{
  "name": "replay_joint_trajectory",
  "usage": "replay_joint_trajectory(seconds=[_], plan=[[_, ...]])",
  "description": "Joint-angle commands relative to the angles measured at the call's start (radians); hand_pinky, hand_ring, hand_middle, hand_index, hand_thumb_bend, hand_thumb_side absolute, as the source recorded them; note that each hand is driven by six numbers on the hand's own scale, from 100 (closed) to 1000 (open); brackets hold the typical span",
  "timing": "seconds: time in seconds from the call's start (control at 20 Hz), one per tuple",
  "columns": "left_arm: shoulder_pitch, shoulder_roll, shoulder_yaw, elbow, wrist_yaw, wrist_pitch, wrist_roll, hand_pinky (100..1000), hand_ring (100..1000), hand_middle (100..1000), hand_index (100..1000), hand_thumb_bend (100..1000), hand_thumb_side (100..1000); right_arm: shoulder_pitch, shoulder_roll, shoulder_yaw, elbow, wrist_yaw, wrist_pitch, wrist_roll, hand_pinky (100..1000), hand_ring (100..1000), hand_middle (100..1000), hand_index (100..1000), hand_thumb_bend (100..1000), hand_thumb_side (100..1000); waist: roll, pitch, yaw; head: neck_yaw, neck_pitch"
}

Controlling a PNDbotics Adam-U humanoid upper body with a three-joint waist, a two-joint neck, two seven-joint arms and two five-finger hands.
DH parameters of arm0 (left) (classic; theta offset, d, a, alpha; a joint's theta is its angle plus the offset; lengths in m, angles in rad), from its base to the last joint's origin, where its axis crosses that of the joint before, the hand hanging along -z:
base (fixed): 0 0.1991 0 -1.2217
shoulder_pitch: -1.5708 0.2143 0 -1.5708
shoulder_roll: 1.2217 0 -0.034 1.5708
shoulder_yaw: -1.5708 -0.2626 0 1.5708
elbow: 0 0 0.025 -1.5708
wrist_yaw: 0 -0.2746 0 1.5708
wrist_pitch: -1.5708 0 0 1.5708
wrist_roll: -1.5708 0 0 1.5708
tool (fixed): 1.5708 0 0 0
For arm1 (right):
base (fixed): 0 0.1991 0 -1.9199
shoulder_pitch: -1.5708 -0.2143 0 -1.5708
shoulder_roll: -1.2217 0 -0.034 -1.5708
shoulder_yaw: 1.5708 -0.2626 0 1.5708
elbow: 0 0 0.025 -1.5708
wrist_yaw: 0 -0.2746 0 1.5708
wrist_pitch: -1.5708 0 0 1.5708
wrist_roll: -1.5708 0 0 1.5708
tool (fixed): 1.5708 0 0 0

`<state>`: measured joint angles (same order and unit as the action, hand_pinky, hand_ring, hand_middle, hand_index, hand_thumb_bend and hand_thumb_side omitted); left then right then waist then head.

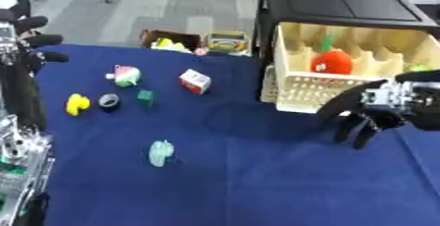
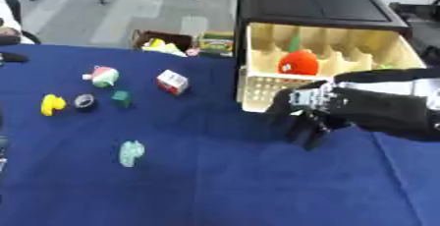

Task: Pick up objects from table and place into drawer.

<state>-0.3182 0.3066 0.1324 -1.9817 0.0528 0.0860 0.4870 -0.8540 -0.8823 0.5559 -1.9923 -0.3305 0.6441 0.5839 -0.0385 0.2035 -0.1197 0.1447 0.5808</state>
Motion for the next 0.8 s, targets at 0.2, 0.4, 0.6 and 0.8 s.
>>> replay_joint_trajectory(seconds=[0.2, 0.4, 0.6, 0.8], plan=[[-0.009, 0.005, 0.005, -0.018, 0.003, -0.004, -0.006, 485, 606, 664, 846, 100, 901, 0.007, -0.023, -0.023, -0.008, 0.099, 0.263, 0.300, 736, 815, 871, 904, 100, 1000, 0.008, -0.008, 0.009, -0.019, 0.015], [-0.008, 0.003, 0.005, -0.018, 0.003, -0.005, -0.007, 486, 606, 664, 846, 100, 901, 0.014, -0.023, -0.027, -0.008, 0.130, 0.263, 0.317, 737, 815, 872, 905, 100, 1000, 0.011, -0.006, 0.014, -0.025, 0.015], [-0.009, -0.001, 0.006, -0.018, 0.003, -0.006, -0.008, 487, 605, 665, 841, 100, 899, 0.031, -0.033, -0.020, 0.014, 0.152, 0.263, 0.316, 743, 823, 877, 913, 100, 1000, 0.014, 0.001, 0.027, -0.041, 0.009], [-0.010, -0.008, 0.006, -0.018, 0.003, -0.006, -0.011, 489, 605, 665, 840, 100, 901, 0.044, -0.025, -0.012, 0.102, 0.195, 0.263, 0.317, 742, 824, 877, 918, 100, 1000, 0.016, 0.008, 0.039, -0.059, 0.006]])
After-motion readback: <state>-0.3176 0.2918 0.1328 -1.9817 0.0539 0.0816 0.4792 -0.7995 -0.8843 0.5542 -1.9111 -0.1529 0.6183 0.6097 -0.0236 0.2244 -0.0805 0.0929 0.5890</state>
